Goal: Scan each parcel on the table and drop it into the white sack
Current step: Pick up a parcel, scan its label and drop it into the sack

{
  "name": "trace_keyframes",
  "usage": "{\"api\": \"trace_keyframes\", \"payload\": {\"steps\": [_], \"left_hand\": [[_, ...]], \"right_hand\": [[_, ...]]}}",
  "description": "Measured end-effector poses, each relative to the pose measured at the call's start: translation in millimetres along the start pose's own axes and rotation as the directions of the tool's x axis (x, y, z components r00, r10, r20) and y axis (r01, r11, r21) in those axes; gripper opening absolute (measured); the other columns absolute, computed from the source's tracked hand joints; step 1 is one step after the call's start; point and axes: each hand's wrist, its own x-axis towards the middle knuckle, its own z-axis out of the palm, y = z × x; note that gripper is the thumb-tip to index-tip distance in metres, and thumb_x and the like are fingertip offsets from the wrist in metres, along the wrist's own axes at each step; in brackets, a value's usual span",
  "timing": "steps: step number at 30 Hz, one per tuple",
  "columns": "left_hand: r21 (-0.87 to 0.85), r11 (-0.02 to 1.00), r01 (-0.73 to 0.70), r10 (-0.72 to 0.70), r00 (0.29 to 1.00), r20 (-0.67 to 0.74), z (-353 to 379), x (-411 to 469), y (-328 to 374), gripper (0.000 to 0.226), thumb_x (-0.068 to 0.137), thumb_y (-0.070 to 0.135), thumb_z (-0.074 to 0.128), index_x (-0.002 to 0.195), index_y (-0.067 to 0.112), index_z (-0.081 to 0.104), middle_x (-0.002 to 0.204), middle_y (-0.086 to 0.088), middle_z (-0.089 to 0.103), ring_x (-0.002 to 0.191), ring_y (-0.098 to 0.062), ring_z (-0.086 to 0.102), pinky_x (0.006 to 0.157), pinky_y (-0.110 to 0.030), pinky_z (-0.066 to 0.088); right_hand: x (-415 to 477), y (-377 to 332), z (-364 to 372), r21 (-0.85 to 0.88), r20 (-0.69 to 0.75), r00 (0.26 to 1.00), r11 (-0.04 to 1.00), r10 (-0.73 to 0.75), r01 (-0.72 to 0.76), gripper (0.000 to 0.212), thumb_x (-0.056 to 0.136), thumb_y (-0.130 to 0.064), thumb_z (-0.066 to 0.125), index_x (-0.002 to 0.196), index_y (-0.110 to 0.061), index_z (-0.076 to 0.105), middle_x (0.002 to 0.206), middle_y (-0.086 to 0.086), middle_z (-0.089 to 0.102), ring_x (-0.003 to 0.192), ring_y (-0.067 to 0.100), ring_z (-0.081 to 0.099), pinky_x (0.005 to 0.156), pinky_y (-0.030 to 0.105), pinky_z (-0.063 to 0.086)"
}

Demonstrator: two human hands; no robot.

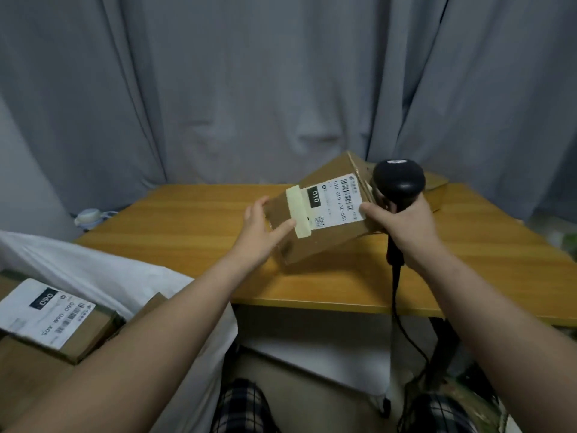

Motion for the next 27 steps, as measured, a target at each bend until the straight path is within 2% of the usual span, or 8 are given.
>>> {"api": "trace_keyframes", "payload": {"steps": [5,9,12,14,17,20,23,27], "left_hand": [[-0.037,0.996,-0.08,0.087,0.97,0.228,-14,15,27,0.103,0.082,0.036,0.073,0.153,0.031,-0.002,0.159,0.003,0.011,0.144,-0.014,0.016,0.113,-0.033,0.019],[-0.138,0.99,-0.004,0.057,0.923,0.38,-20,12,13,0.095,0.082,0.011,0.073,0.151,0.031,0.011,0.141,0.004,0.048,0.126,-0.012,0.049,0.102,-0.029,0.042],[-0.105,0.994,0.002,0.035,0.936,0.351,-28,8,1,0.083,0.082,0.008,0.071,0.146,0.03,0.023,0.125,0.007,0.055,0.12,-0.015,0.052,0.088,-0.024,0.049],[-0.045,0.999,-0.008,0.019,0.965,0.261,-32,5,-3,0.082,0.08,0.016,0.076,0.145,0.024,0.028,0.124,0.008,0.053,0.116,-0.014,0.053,0.083,-0.021,0.05],[-0.018,0.998,0.055,-0.055,0.998,0.029,-27,-1,-16,0.086,0.077,0.029,0.079,0.146,0.015,0.03,0.129,0.003,0.053,0.116,-0.015,0.053,0.094,-0.03,0.049],[-0.091,0.985,0.146,-0.153,0.986,-0.064,-15,-10,-30,0.081,0.08,0.03,0.076,0.145,0.012,0.03,0.136,-0.005,0.053,0.12,-0.019,0.053,0.095,-0.031,0.048],[-0.13,0.982,0.135,-0.148,0.984,-0.098,-9,-12,-34,0.077,0.082,0.03,0.075,0.143,0.012,0.031,0.131,0.0,0.055,0.111,-0.01,0.051,0.092,-0.027,0.047],[-0.158,0.978,0.139,-0.156,0.983,-0.098,-8,-9,-37,0.077,0.081,0.03,0.076,0.142,0.011,0.032,0.124,0.002,0.056,0.114,-0.012,0.054,0.096,-0.031,0.048]], "right_hand": [[7,-38,-4,-0.229,0.264,0.961,0.962,-0.088,0.151,0.067,0.067,-0.022,0.088,0.124,-0.019,0.053,0.112,-0.009,0.064,0.102,0.001,0.058,0.086,0.019,0.048],[2,-49,2,-0.239,0.446,0.888,0.941,-0.112,0.239,0.06,0.068,-0.016,0.086,0.118,-0.025,0.053,0.107,-0.016,0.062,0.1,-0.008,0.056,0.081,0.009,0.046],[2,-48,9,-0.198,0.409,0.904,0.954,-0.128,0.225,0.054,0.072,-0.013,0.084,0.114,-0.027,0.054,0.103,-0.02,0.059,0.096,-0.008,0.054,0.073,0.0,0.042],[1,-42,18,-0.219,0.245,0.95,0.943,-0.194,0.249,0.039,0.078,-0.018,0.079,0.108,-0.027,0.057,0.103,-0.017,0.055,0.093,-0.003,0.051,0.07,-0.002,0.038],[-8,-28,33,-0.187,0.024,0.982,0.964,-0.188,0.189,0.018,0.082,-0.029,0.075,0.092,-0.02,0.063,0.094,-0.001,0.061,0.085,0.011,0.059,0.069,0.016,0.046],[-27,-14,47,0.016,0.091,0.994,0.998,-0.061,0.059,0.015,0.084,-0.025,0.073,0.083,-0.014,0.063,0.071,0.006,0.063,0.061,0.02,0.064,0.059,0.036,0.053],[-50,6,63,0.021,0.184,0.982,0.999,-0.052,0.049,0.02,0.077,-0.031,0.075,0.078,-0.014,0.064,0.063,0.001,0.06,0.064,0.024,0.061,0.064,0.044,0.052],[-76,25,80,-0.008,0.207,0.976,0.998,-0.063,0.066,0.036,0.074,-0.032,0.075,0.054,-0.022,0.048,0.046,-0.009,0.044,0.053,0.017,0.051,0.055,0.03,0.04]]}}
